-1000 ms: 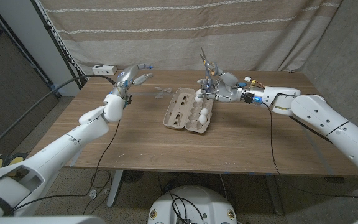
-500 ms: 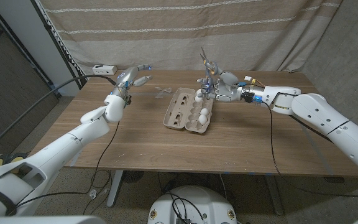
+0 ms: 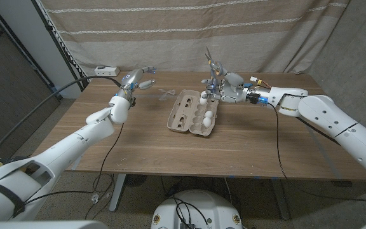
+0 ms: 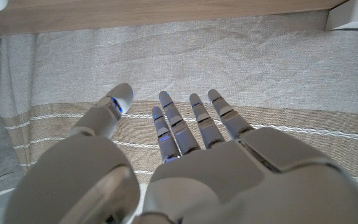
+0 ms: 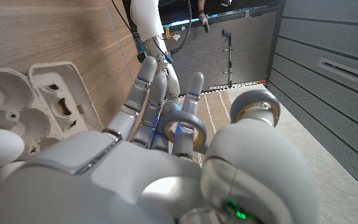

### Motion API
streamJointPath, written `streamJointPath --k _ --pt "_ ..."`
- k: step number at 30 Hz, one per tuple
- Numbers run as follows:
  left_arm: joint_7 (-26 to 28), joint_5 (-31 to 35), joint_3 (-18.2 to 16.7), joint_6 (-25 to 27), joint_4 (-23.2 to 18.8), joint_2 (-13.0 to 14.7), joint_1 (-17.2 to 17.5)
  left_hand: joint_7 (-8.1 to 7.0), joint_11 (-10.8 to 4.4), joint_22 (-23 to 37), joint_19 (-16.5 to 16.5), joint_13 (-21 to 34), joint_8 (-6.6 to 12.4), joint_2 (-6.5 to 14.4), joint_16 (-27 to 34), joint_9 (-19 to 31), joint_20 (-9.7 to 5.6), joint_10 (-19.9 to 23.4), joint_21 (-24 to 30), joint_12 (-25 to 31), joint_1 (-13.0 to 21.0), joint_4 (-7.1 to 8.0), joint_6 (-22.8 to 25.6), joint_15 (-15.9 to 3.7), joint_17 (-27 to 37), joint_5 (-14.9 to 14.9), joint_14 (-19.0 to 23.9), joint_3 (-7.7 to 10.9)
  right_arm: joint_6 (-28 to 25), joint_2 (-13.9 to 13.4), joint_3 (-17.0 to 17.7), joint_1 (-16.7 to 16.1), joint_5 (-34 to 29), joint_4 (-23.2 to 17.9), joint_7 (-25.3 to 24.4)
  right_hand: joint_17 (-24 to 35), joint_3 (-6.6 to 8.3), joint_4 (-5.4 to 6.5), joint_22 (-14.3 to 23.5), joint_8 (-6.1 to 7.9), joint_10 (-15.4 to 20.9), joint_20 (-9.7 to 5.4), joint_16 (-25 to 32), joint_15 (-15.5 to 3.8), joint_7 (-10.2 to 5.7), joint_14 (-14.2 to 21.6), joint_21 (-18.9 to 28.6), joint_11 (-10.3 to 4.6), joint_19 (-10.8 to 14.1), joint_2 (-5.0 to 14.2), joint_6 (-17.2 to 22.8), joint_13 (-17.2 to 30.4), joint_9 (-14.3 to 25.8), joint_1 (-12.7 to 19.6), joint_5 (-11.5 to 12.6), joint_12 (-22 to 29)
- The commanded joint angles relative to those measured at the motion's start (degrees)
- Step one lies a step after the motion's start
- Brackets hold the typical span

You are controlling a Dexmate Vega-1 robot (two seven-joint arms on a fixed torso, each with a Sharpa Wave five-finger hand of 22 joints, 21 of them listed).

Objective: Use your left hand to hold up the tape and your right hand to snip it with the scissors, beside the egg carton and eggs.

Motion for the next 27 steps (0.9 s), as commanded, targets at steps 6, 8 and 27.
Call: streamJointPath --k 6,8,27 --pt "-0.2 2.0 2.7 0.5 3.0 -0.8 -2.6 0.05 0.03 0.2 0.0 -0.1 0.42 -0.5 -0.2 0.2 -0.49 0.1 0.3 0.2 0.1 0.08 0.8 -9.38 0.2 -0.4 -0.5 -0.67 0.0 0.0 0.1 0.3 0.1 0.2 -0.1 0.0 -0.30 -0.23 -0.3 -0.25 0.1 -0.27 0.4 -1.19 5.50 -0.2 0.4 -0.30 0.5 0.42 -5.1 0.1 0.2 0.1 -0.2 0.5" --pt "-0.2 1.7 2.9 0.4 3.8 -1.2 -2.9 0.05 0.03 0.2 0.0 -0.1 0.46 -0.5 -0.2 0.2 -0.52 0.0 0.3 0.1 0.2 0.08 0.9 -9.41 0.2 -0.4 -0.6 -0.75 0.0 0.0 0.1 0.3 0.0 0.2 -0.1 -0.1 -0.34 -0.27 -0.4 -0.29 0.1 -0.23 0.4 -1.21 5.54 -0.1 0.4 -0.34 0.5 0.40 -5.1 0.1 0.2 0.1 -0.2 0.5" --pt "-1.1 1.4 5.9 -0.6 10.0 -3.0 -6.4 0.08 0.00 0.2 0.1 -0.1 0.76 -0.5 -0.3 0.2 -0.86 -0.2 0.3 0.1 0.6 0.12 1.7 -9.43 0.2 -0.6 -0.9 -1.21 0.1 -0.1 0.1 0.2 -0.1 0.1 -0.4 -0.7 -0.43 -0.49 -1.3 -0.70 0.4 -0.40 0.6 -1.14 5.54 -0.1 0.7 0.01 0.5 0.68 -5.0 -1.1 0.4 0.2 -0.3 -0.3"
